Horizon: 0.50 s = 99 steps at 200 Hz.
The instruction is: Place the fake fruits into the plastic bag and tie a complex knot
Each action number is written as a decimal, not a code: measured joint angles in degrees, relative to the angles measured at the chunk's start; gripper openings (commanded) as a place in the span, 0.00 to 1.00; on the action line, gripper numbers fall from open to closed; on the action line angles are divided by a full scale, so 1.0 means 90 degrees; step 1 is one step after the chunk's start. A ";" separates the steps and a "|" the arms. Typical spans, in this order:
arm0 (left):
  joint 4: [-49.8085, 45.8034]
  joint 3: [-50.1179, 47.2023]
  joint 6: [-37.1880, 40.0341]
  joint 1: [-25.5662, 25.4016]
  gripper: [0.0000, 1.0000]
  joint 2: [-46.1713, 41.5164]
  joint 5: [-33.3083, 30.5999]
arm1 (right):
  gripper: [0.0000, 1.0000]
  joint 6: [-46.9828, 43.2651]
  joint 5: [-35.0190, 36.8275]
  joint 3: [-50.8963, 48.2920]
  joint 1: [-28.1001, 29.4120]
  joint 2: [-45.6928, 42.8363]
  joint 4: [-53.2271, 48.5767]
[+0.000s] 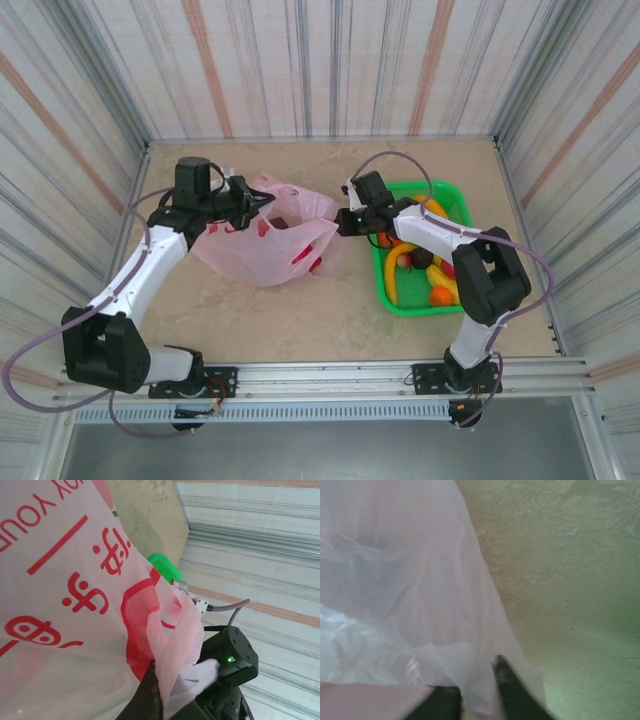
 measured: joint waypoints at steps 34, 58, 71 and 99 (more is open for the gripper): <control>-0.0141 -0.0005 0.0000 0.0041 0.00 -0.0253 0.0000 | 0.00 0.0019 -0.0107 0.0240 -0.0002 -0.0624 -0.0520; -0.0143 -0.0005 -0.0029 0.0041 0.00 -0.0420 0.0000 | 0.00 0.0092 -0.0391 0.0959 -0.0027 -0.0862 -0.0981; -0.0182 0.0000 -0.0056 0.0041 0.00 -0.0517 -0.0002 | 0.00 0.0136 -0.0559 0.1447 -0.0049 -0.0862 -0.1280; -0.0427 0.0151 -0.0102 0.0041 0.00 -0.0736 -0.0078 | 0.00 0.0138 -0.0831 0.2392 -0.0146 -0.0784 -0.1945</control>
